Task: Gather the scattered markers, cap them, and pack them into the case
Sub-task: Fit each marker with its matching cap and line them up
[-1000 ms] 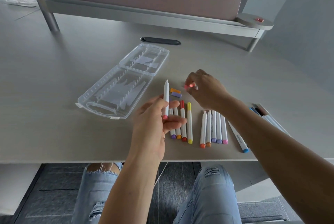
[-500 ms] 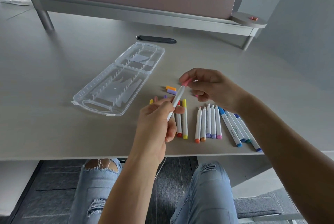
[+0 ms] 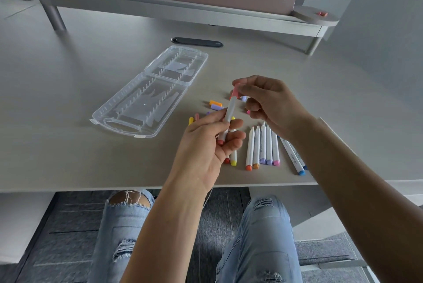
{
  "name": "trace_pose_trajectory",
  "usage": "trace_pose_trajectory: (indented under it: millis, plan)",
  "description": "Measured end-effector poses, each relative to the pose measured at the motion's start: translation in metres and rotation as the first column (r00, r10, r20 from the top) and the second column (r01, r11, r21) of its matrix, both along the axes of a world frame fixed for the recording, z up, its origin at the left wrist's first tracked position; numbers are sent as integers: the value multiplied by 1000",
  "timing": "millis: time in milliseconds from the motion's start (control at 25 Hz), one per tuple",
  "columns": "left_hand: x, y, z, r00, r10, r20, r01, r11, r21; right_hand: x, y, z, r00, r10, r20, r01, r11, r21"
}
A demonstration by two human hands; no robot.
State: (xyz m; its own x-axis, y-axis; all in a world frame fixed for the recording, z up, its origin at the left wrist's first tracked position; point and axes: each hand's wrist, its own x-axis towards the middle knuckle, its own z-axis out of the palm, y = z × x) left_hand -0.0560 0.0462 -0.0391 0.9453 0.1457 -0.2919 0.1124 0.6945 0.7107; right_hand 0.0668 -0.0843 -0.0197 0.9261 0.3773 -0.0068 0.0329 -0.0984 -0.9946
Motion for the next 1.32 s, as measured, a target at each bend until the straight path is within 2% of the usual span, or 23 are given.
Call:
trace_pose_trajectory:
  millis: [320,440,520,600,680,760,1000,1200,1320]
  plan:
    - [1,-14,0,999,38,-21,-39,999,-35,-10,-6,-6,998,-53,14,53,998,-36]
    - [-3,-18,-3,997,73,8,-73,996,51,-8,-8,3,999,-40,9,41,994,-98]
    - [-9,-14,-5,993,118,28,-121,982,146,-5,-10,6,995,-99,-24,93,981,-169]
    - [-17,-7,-8,978,207,39,-210,953,218,1,-11,8,989,-146,4,136,911,-390]
    - [-24,3,-8,963,266,36,-267,941,210,7,-10,3,991,-96,95,135,768,-626]
    - [-32,8,-8,964,264,34,-265,947,180,10,-5,-6,985,-30,173,148,668,-729]
    - [-43,5,-7,969,244,33,-246,953,175,4,6,-27,933,56,355,294,445,-846]
    - [-51,2,-12,972,232,39,-236,957,170,-8,-13,-22,919,-58,390,369,473,-800]
    - [-54,-5,-15,976,211,52,-216,960,177,-18,-39,-14,906,-70,417,405,426,-809]
